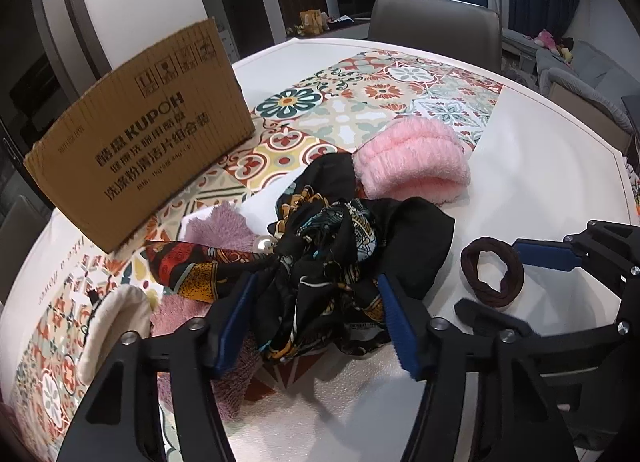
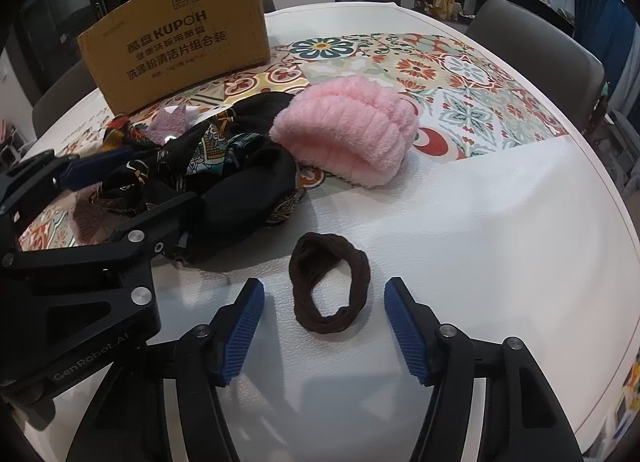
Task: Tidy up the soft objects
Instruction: 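Grasp the brown hair tie with the right tool while the left tool grasps the black scarf, then carry the hair tie and scarf over the cardboard box with both tools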
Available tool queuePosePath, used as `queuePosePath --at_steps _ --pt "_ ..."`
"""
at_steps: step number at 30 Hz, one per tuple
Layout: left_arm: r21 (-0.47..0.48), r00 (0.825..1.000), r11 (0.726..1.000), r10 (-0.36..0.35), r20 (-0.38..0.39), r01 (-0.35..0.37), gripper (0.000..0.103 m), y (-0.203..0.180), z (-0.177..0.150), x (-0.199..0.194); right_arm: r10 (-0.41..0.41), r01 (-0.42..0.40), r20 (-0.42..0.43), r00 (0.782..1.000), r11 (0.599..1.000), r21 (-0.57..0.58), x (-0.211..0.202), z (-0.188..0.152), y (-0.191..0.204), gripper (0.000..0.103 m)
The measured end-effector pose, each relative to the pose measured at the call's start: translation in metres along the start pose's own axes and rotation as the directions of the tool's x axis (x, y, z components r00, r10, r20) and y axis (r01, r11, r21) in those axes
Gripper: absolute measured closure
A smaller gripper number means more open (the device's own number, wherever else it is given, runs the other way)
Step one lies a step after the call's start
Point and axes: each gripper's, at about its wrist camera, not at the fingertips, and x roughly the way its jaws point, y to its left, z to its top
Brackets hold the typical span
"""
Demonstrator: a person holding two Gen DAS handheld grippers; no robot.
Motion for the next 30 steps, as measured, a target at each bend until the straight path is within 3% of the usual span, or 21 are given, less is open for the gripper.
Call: queuePosePath --at_steps 10,20,30 --pt "-0.05 1.0 0.999 -0.005 -0.006 0.005 0.074 0.007 -0.001 0.001 0.014 -0.014 -0.007 1.0 1.0 0.009 0.003 0.004 -0.003 0.056" --pt "-0.109 1.0 0.994 0.013 0.009 -0.012 0.084 0.008 0.0 -0.014 0.056 -0.056 -0.029 0.998 0.998 -0.006 0.002 0.007 -0.005 0.076" --pt "-0.219 0.997 0.973 0.076 0.025 -0.068 0.085 0.004 0.008 -0.038 0.122 -0.123 -0.01 0.992 0.99 -0.064 -0.014 0.022 -0.015 0.077"
